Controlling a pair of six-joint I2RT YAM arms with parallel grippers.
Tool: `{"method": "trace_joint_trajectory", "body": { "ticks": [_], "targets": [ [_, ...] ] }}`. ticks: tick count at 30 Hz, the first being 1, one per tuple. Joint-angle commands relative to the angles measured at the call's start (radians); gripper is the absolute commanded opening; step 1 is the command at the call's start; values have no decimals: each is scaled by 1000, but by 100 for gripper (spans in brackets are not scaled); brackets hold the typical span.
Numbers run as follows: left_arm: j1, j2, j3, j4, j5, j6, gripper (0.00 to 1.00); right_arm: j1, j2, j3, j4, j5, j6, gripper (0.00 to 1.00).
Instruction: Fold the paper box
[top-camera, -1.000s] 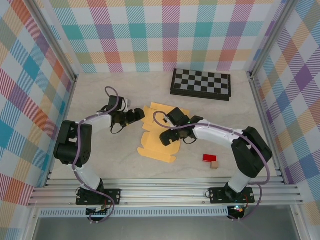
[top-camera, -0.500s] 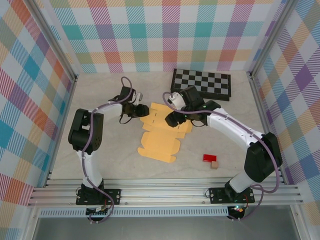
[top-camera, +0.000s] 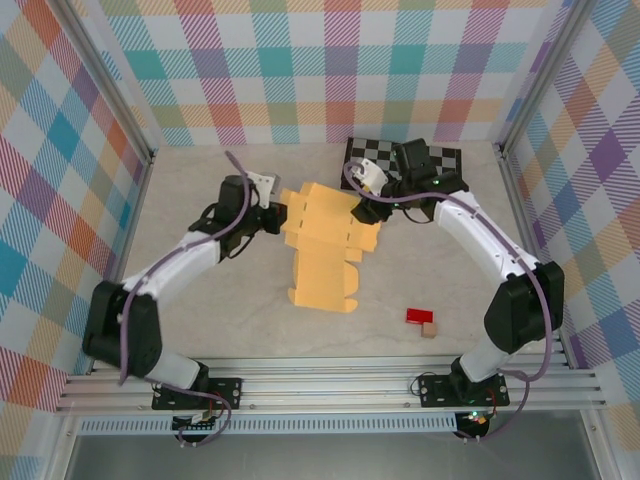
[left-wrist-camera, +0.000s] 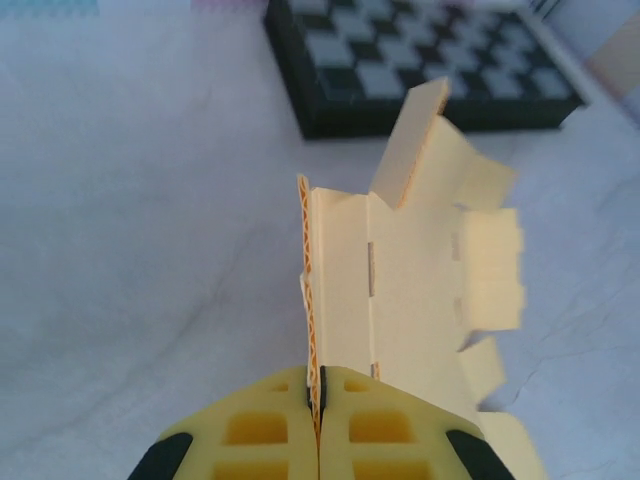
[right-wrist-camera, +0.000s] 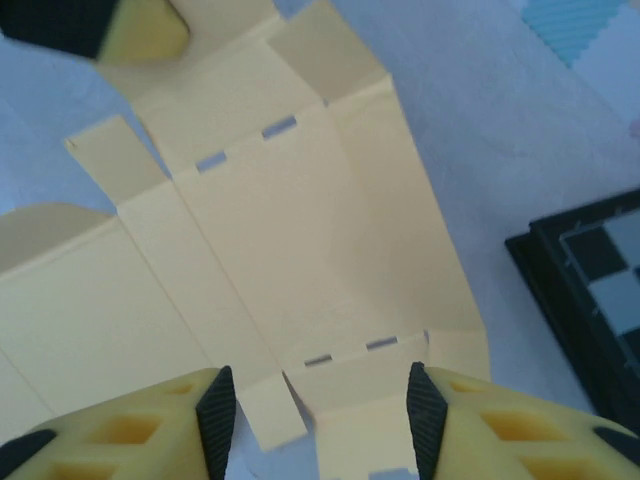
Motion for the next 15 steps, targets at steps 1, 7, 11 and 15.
{"method": "trace_joint_trajectory", "body": {
  "ticks": [1,7,11,15],
  "targets": [
    [-36,-122,-96,142,-16,83,0,-17,31,51,-120,-130,-262,48],
    [-108,-272,-142,127,-42,180,0,-20,57,102,-146,-191,-367,43],
    [-134,-335,-159,125,-11,195,0,-23,71,133,-159,-182,-401,43],
    [-142,-356,-169,114,-12,205,0,-23,67,168,-235,-234,-433,41]
  ]
}}
